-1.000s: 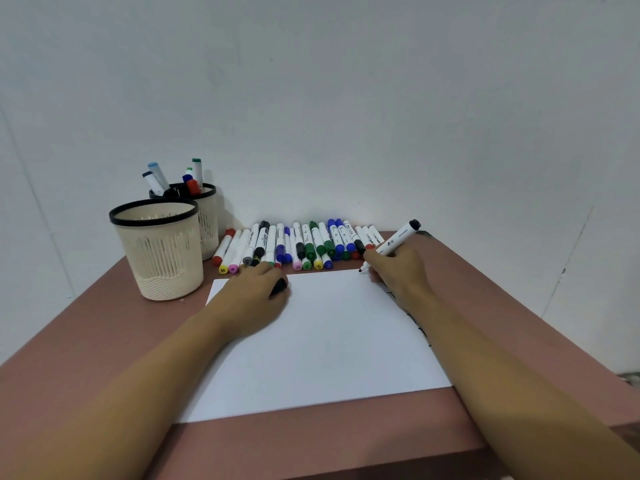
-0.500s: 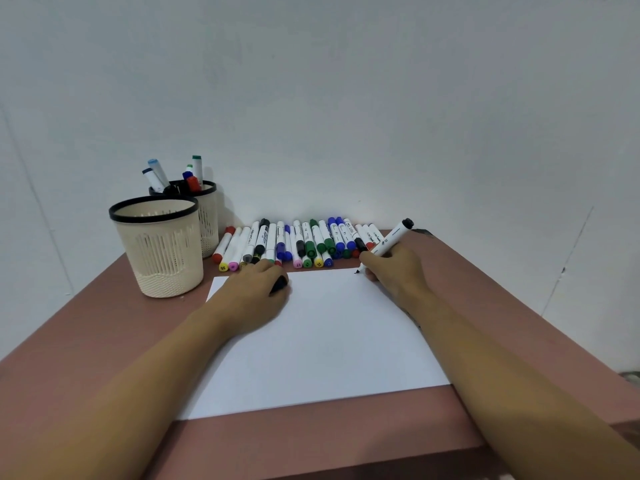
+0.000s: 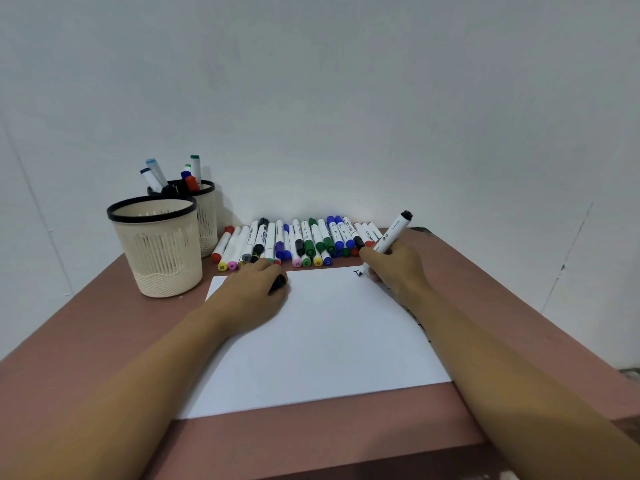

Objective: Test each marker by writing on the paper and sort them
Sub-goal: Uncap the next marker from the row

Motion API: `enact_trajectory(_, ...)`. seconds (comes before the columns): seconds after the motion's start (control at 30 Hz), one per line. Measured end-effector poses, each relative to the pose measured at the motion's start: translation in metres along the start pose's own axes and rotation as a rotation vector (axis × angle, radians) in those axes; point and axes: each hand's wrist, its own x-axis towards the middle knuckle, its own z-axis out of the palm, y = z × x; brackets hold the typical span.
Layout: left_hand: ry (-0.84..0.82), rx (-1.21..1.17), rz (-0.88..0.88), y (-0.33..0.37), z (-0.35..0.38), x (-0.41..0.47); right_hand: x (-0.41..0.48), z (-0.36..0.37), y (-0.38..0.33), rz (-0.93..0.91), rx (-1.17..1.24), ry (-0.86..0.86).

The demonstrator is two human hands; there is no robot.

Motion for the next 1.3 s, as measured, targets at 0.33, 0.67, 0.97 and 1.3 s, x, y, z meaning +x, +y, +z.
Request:
enact_trajectory(0.33,-0.007,-0.008,-0.011,0.0010,-0.0012,-0.0003,-0.0003,0.0016,0.0015,-0.005,-0.055,0.025)
enact_trajectory(0.67,-0.007,-0.016,-0.014,0.0017,-0.0019,0.0001,-0.0023,-0.0004,-0.0013,0.005,-0.051,0.027)
enact_trajectory(0.97,-0.011,-0.012,-0.012,0.0018,-0.0023,-0.0005,-0.0047,-0.0010,-0.0035,-0.004,-0.057,0.047)
enact_trajectory(1.3,-0.011,-0.015,-0.009,0.0010,-0.0019,0.0007,-0.0061,-0.0013,-0.0056,-0.002,-0.027,0.046)
